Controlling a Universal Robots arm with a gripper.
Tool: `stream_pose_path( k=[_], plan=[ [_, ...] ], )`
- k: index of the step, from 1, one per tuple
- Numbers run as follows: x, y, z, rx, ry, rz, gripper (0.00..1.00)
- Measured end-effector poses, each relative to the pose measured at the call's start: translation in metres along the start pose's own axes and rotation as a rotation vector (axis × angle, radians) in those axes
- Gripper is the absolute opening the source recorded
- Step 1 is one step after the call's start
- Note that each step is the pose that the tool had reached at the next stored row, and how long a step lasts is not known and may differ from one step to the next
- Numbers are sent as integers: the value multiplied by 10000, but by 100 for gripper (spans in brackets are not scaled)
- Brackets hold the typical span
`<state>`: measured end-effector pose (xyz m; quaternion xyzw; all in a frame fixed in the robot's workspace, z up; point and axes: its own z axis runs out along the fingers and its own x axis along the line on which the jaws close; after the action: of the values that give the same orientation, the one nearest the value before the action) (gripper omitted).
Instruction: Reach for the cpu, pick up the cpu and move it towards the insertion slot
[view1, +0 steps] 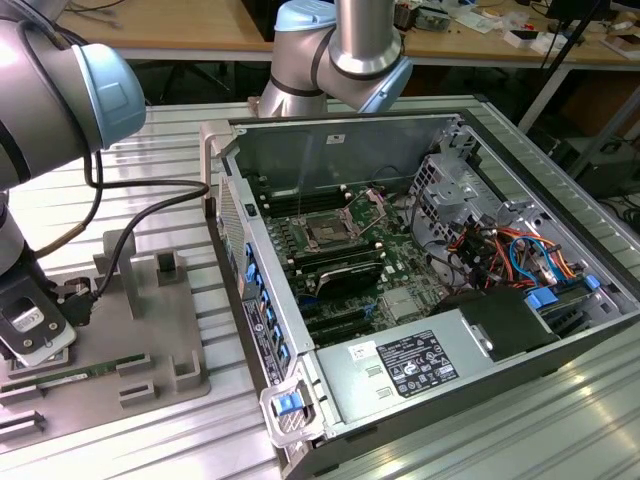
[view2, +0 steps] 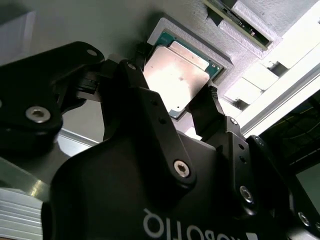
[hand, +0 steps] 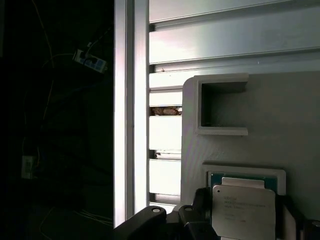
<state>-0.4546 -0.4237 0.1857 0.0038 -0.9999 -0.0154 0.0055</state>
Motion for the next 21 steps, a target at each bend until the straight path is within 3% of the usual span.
stream_pose_path(
  k=[15,17,21],
  plan=[
    [0,1,-20,-1,-1,0,62],
    [1,0,-22,-1,0,0,55],
    [0,1,-22,-1,0,0,55]
  ],
)
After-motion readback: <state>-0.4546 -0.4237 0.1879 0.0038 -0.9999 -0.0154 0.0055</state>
